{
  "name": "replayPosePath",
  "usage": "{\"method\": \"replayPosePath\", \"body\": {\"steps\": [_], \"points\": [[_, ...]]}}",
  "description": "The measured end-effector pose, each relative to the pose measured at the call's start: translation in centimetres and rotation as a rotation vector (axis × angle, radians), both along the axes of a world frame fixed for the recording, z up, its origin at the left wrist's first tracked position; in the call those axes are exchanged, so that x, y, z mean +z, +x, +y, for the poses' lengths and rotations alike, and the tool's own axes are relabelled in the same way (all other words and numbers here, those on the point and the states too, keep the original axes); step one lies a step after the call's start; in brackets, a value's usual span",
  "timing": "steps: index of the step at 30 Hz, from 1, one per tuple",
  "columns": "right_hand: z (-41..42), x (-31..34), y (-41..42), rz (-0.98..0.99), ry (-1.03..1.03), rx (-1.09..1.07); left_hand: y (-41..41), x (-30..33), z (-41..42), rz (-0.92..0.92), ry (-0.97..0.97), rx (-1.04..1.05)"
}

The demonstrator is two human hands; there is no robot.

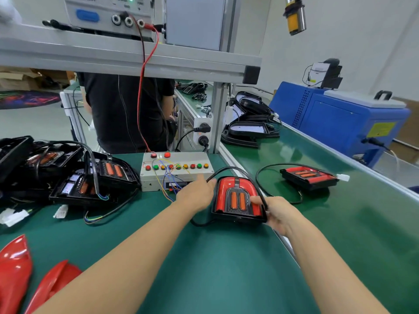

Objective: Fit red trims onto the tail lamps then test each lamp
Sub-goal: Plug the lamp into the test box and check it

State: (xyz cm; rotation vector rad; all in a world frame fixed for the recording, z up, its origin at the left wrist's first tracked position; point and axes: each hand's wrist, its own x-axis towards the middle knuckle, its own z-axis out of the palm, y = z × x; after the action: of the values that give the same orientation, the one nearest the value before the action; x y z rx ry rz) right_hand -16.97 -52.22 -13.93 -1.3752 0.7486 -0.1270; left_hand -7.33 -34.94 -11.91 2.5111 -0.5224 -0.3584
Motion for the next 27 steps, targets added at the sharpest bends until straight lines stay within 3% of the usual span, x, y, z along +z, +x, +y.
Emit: {"method": "replayPosePath", "body": {"steps": [7, 13, 23, 27], "points": [[1.2, 0.4, -0.3, -0.11, 0.098, 0.068, -0.7, 0.3, -1.5, 0.228, -0.184, -0.019], [1.1, 0.9, -2.2, -0.26, 0.095, 0.043, -1.6, 0.5, -3.1, 0.127, -0.266, -0.08], [-2.4, 1.1, -7.5, -0.45, 0.125, -0.247, -5.2, 1.0, -9.8, 0.107, -0.343, -0.283], [-4.1, 0.7, -9.1, -0.479, 0.139, -0.366, -6.3, 1.5, -13.2, 0.002, -0.29, -0.336]]}}
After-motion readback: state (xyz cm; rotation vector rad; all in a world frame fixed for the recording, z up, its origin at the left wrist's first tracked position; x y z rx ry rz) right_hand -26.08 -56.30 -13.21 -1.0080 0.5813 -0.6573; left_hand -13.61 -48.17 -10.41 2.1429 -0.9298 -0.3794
